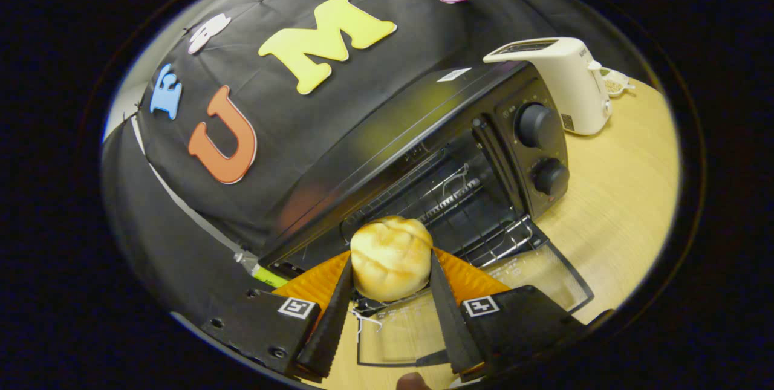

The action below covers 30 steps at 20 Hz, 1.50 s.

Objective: Open the toaster oven, put the food inside, and close the toaster oven door.

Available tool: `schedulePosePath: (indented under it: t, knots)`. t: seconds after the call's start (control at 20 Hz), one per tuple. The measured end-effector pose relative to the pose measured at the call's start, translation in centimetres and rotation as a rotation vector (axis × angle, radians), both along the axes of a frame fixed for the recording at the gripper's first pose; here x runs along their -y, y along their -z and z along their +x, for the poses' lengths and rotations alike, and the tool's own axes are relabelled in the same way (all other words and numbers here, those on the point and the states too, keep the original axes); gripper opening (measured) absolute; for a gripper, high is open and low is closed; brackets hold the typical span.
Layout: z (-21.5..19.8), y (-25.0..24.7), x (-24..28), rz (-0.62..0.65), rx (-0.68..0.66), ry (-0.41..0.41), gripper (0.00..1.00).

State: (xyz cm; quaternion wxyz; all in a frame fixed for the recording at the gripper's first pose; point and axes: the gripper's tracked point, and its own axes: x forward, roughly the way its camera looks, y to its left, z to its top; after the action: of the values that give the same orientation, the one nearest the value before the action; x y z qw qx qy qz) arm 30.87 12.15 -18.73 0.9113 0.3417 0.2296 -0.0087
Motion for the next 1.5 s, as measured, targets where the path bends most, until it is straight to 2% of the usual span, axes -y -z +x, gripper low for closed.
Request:
schedulePosePath:
  t: [0.35,0.5,0.65,0.85,1.05,1.35,1.5]
  knots:
    - [3.6,2.6,0.2,-0.049,-0.039,0.036,0.75]
    - [4.8,2.8,0.4,-0.1,-0.01,0.052,0.76]
    - [5.3,3.0,0.3,-0.13,0.0,0.057,0.86]
    - [5.1,3.0,0.3,-0.146,0.014,0.074,0.91]
    - [4.3,2.6,0.3,-0.119,0.026,0.134,0.96]
    - [3.3,2.6,0.2,-0.169,0.037,0.155,0.98]
    - [2.2,2.4,-0.6,-0.206,0.047,0.127,0.98]
